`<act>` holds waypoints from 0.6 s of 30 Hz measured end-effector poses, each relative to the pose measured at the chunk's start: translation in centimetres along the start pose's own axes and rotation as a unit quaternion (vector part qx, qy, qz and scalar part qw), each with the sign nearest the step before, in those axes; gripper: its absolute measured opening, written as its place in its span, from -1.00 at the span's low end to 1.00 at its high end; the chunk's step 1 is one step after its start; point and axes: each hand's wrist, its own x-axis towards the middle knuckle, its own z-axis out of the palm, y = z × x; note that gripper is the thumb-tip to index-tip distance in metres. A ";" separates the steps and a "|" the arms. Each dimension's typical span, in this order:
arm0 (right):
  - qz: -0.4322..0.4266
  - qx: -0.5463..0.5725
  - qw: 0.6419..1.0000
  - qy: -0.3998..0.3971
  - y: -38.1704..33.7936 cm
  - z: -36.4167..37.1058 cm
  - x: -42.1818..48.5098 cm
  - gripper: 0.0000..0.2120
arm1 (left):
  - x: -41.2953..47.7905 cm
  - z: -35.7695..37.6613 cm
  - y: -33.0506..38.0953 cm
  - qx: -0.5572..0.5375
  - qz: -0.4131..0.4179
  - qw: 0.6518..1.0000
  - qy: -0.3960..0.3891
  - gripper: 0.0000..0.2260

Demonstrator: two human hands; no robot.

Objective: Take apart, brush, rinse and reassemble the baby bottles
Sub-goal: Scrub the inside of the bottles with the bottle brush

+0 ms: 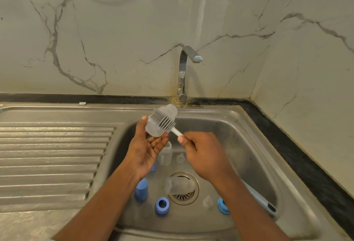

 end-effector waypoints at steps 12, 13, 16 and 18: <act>0.029 0.017 0.998 0.052 0.5 -1.3 0.1 -0.55 | -0.6 0.5 -0.6 0.039 -0.014 0.998 -0.051 -0.51; 0.030 0.021 0.998 0.054 0.4 -1.3 0.2 -0.55 | -0.6 0.5 -0.6 0.049 -0.005 0.998 -0.044 -0.51; 0.024 0.021 0.998 0.048 0.5 -1.3 0.1 -0.54 | -0.4 0.3 -0.5 0.053 0.016 0.998 -0.016 -0.54; 0.021 0.018 0.999 0.037 0.5 -1.2 0.0 -0.54 | -0.3 0.2 -0.3 0.049 0.018 0.999 -0.011 -0.59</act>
